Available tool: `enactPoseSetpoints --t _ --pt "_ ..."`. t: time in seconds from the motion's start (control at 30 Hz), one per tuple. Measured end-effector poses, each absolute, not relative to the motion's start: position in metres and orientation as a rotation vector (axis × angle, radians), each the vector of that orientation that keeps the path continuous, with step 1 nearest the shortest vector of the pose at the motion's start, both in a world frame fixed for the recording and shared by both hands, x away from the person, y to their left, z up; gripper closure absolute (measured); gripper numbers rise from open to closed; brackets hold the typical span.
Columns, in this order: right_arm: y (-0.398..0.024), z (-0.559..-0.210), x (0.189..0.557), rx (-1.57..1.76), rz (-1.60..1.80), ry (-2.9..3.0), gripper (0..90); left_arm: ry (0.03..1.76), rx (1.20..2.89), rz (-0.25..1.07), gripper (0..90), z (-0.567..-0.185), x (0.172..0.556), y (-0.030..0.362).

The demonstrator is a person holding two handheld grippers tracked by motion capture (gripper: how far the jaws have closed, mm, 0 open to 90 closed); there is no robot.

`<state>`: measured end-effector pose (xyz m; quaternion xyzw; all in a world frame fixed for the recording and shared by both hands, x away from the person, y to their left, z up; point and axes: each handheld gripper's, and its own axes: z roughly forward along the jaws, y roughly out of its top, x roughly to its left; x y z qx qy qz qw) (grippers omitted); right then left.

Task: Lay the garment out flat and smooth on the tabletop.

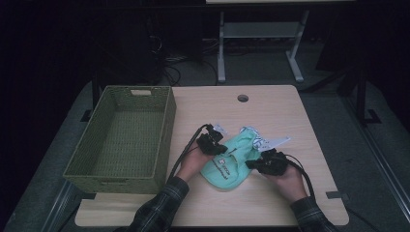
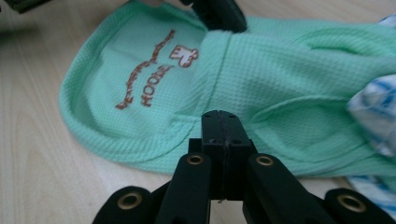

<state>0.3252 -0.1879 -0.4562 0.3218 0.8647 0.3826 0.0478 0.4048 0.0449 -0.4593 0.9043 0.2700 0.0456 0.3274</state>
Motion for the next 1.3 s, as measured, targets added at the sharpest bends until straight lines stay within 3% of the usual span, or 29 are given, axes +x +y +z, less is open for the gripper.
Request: enactPoseSetpoints --t 0.5,0.93,1.3 --pt "-0.181 -0.466 0.318 0.951 1.07 2.689 90.0 0.744 2.382 0.164 88.6 -0.458 0.406 0.052" --pt "-0.213 -0.464 0.316 1.01 1.006 2.641 89.9 0.699 2.404 0.056 88.5 -0.457 0.364 0.061" --pt "-0.222 -0.458 0.327 1.052 1.039 2.603 84.8 0.658 2.414 0.065 88.9 -0.457 0.341 0.059"
